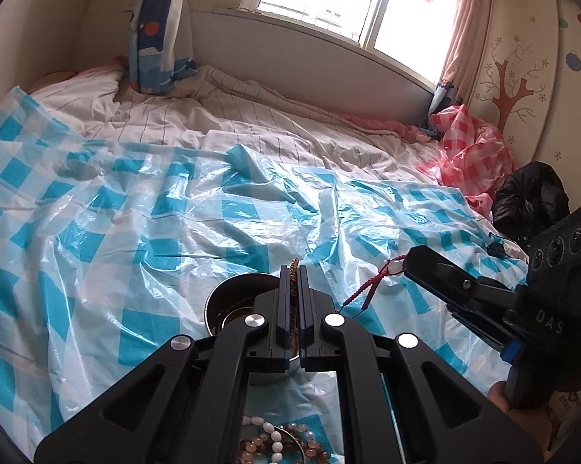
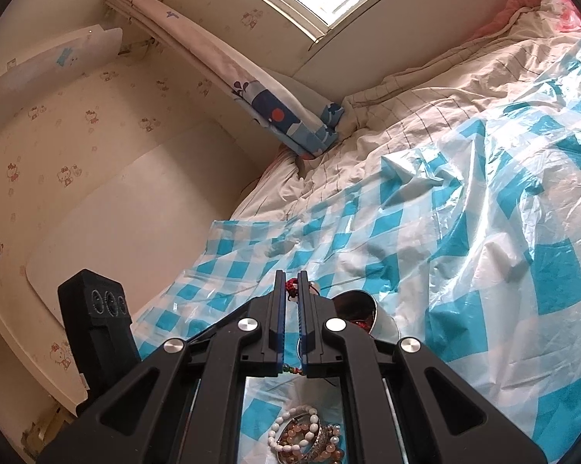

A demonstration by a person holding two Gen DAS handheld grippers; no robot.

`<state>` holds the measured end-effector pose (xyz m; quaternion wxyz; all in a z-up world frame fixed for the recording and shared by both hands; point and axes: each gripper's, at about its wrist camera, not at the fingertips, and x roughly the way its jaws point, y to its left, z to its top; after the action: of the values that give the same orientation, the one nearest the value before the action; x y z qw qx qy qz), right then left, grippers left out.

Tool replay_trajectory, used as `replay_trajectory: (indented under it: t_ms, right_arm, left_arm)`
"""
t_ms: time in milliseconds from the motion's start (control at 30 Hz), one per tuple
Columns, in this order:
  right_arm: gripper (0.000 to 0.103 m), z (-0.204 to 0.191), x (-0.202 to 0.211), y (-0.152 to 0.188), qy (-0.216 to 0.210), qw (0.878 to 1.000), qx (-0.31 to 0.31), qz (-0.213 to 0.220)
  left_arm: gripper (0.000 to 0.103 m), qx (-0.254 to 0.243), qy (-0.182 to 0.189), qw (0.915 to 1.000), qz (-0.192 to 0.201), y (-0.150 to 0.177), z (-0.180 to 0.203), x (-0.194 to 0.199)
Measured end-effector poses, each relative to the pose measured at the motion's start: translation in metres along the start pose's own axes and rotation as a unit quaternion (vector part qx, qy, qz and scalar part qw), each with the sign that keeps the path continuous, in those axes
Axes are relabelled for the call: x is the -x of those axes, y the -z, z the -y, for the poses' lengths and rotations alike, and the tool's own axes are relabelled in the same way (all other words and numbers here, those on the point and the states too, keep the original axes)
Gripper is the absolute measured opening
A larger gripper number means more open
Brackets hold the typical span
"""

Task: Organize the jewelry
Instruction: 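Carry the gold bangle and red cord bracelet over the silver tin with both grippers, then open both grippers over the tin to drop the bracelets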

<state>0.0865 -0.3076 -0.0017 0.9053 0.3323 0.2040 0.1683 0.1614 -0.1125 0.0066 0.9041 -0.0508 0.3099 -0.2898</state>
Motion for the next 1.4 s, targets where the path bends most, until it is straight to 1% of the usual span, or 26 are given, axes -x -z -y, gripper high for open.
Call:
replay_trajectory:
  t_ms: [200, 367, 600, 667, 767, 900, 1000, 1067, 1100, 1167, 1200, 1233, 1300, 1333, 1400]
  right_arm:
    - [0.007, 0.003, -0.017, -0.004, -0.006, 1.0, -0.006, -0.003]
    - [0.007, -0.001, -0.031, -0.005, -0.009, 1.0, -0.001, -0.011]
    - [0.007, 0.002, -0.044, -0.002, -0.003, 1.0, 0.0, -0.024]
    - [0.007, 0.003, -0.048, -0.001, 0.004, 1.0, 0.001, -0.03]
    - [0.007, 0.004, -0.056, 0.002, 0.019, 0.999, 0.009, -0.042]
    - [0.007, 0.006, -0.07, 0.007, 0.04, 0.997, 0.021, -0.063]
    - [0.007, 0.008, -0.08, 0.011, 0.05, 0.995, 0.028, -0.077]
    - [0.007, 0.009, -0.086, 0.014, 0.058, 0.994, 0.033, -0.087]
    - [0.007, 0.009, -0.089, 0.015, 0.063, 0.993, 0.035, -0.092]
    - [0.007, 0.01, -0.092, 0.017, 0.072, 0.992, 0.04, -0.1]
    - [0.007, 0.01, -0.094, 0.018, 0.076, 0.991, 0.043, -0.104]
    - [0.007, 0.01, -0.095, 0.019, 0.08, 0.99, 0.046, -0.106]
    - [0.007, 0.011, -0.098, 0.021, 0.089, 0.988, 0.052, -0.113]
    - [0.007, 0.011, -0.099, 0.022, 0.093, 0.987, 0.056, -0.116]
    - [0.007, 0.01, -0.101, 0.024, 0.102, 0.985, 0.064, -0.122]
  left_arm:
    - [0.003, 0.025, 0.011, 0.9996, -0.007, -0.002, -0.013, -0.012]
    - [0.003, 0.042, 0.014, 0.9988, -0.018, 0.002, -0.021, -0.022]
    - [0.003, 0.055, 0.016, 0.9978, -0.033, 0.006, -0.028, -0.036]
    - [0.003, 0.056, 0.014, 0.9975, -0.04, 0.007, -0.029, -0.042]
    - [0.003, 0.056, -0.001, 0.9968, -0.057, 0.008, -0.031, -0.055]
    - [0.003, 0.055, -0.027, 0.994, -0.091, 0.014, -0.036, -0.071]
    - [0.003, 0.064, -0.03, 0.9919, -0.106, 0.016, -0.041, -0.074]
    - [0.005, 0.073, -0.029, 0.991, -0.108, 0.016, -0.045, -0.074]
    - [0.006, 0.076, -0.029, 0.9907, -0.109, 0.015, -0.047, -0.073]
    - [0.014, 0.076, -0.035, 0.9907, -0.107, 0.014, -0.048, -0.071]
    - [0.022, 0.078, -0.037, 0.9907, -0.105, 0.013, -0.049, -0.07]
    - [0.028, 0.08, -0.036, 0.9909, -0.102, 0.011, -0.05, -0.068]
    - [0.032, 0.085, -0.029, 0.9911, -0.098, 0.008, -0.051, -0.064]
    - [0.041, 0.084, -0.038, 0.9913, -0.094, 0.007, -0.051, -0.061]
    - [0.051, 0.088, -0.05, 0.9914, -0.083, 0.004, -0.055, -0.057]
